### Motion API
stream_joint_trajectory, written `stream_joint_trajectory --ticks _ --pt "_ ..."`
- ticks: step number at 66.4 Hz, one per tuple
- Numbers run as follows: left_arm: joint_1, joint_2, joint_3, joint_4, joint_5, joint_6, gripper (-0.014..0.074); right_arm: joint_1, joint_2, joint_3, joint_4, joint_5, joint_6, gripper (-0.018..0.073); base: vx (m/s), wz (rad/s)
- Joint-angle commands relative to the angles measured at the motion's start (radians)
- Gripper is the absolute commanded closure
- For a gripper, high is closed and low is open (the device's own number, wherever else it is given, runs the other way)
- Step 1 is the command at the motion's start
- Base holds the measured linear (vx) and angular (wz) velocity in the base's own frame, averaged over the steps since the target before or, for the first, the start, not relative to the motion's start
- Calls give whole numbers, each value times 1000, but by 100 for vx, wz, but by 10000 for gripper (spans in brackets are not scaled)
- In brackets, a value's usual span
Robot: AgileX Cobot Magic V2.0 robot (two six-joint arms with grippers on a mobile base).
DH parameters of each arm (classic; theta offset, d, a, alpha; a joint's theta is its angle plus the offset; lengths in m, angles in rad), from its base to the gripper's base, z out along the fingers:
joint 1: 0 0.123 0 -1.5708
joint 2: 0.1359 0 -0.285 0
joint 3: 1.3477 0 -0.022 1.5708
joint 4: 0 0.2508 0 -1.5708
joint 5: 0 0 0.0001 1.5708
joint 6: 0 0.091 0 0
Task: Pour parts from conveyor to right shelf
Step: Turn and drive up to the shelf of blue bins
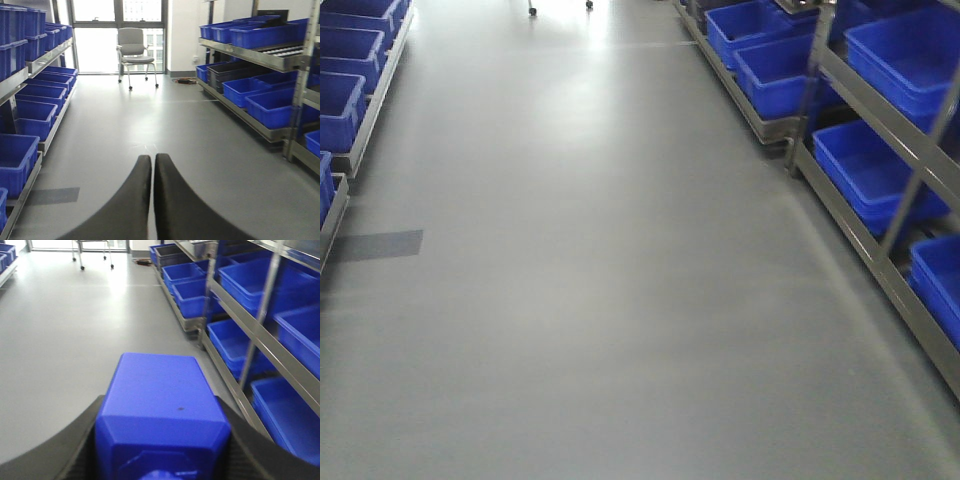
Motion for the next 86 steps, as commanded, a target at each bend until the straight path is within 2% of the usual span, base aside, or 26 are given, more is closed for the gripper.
stream_joint_trajectory --ticks 1,53,68,86 --pt "-5 -11 -20 -7 -79 -8 603 -2 14 -26 -5 -83 -1 564 80 25" --pt "-5 -11 -20 -7 -79 -8 603 -3 14 -26 -5 -83 -1 564 77 6" --pt "-5 -11 -20 -7 -79 -8 603 -3 14 -26 -5 -83 -1 564 58 61" --pt "-5 -11 -20 -7 -79 -8 603 -2 14 -26 -6 -83 -1 564 52 102"
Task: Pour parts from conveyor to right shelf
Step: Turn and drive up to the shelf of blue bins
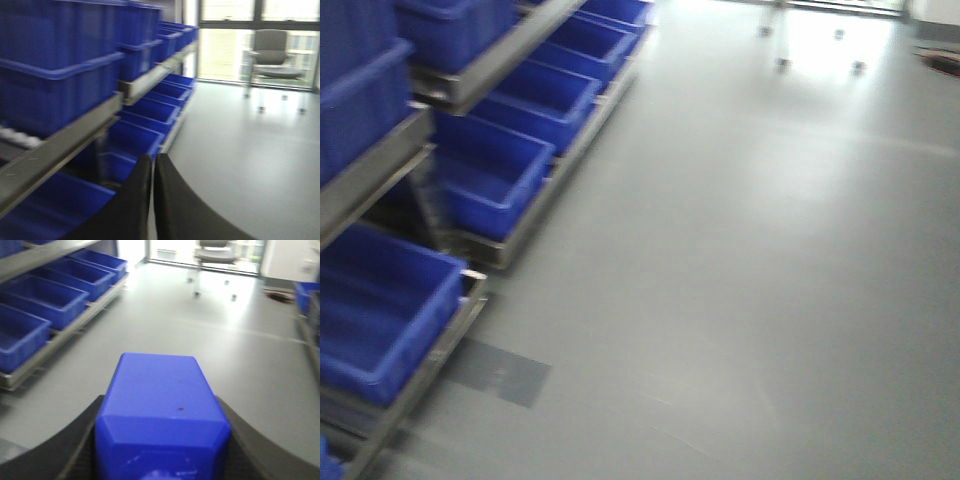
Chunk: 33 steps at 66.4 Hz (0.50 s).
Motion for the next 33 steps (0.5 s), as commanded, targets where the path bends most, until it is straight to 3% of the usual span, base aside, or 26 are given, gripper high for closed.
stream_joint_trajectory --ticks 1,33 --pt "-5 -11 -20 -7 -79 -8 603 -2 14 -26 -4 -83 -1 564 50 105" --pt "-5 -11 -20 -7 -79 -8 603 -2 14 -26 -4 -83 -1 564 46 99"
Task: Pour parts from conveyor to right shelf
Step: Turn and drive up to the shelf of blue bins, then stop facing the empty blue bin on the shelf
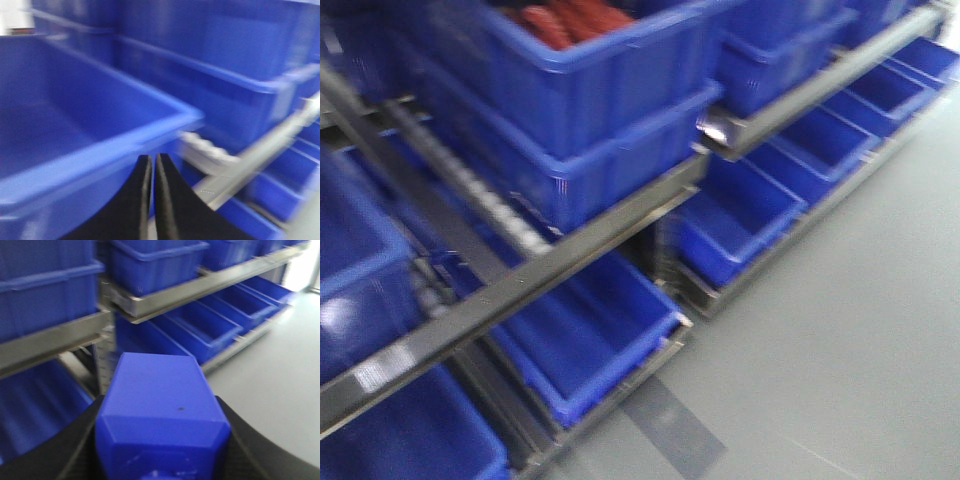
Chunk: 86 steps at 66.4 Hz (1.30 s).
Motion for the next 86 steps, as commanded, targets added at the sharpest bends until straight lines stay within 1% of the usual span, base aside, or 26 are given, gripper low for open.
stream_joint_trajectory --ticks 1,27,41,61,86 --pt "-5 -11 -20 -7 -79 -8 603 -2 14 -26 -4 -83 -1 564 38 99" --pt "-5 -11 -20 -7 -79 -8 603 -2 14 -26 -4 -83 -1 564 23 96" --pt "-5 -11 -20 -7 -79 -8 603 -2 14 -26 -4 -83 -1 564 16 70" --pt "-5 -11 -20 -7 -79 -8 603 -2 14 -26 -4 -83 -1 564 12 32" --pt "-5 -11 -20 -7 -79 -8 603 -2 14 -26 -4 -82 -1 564 9 9"
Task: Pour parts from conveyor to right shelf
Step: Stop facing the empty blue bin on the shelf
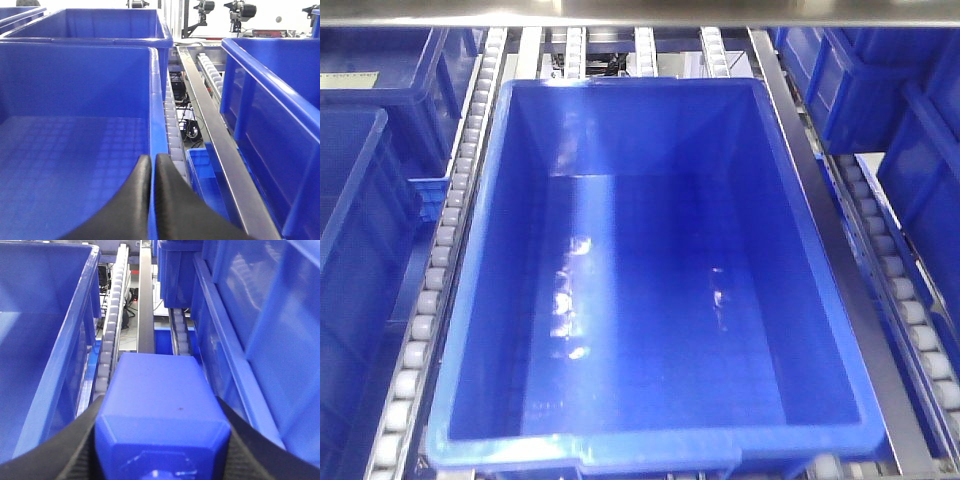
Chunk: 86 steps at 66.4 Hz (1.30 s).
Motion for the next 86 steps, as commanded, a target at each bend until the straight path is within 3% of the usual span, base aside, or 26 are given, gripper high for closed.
stream_joint_trajectory --ticks 1,86 --pt "-5 -11 -20 -7 -79 -8 603 -2 14 -26 -5 -82 -1 564 9 3" --pt "-5 -11 -20 -7 -79 -8 603 -2 14 -26 -5 -83 -1 564 5 1"
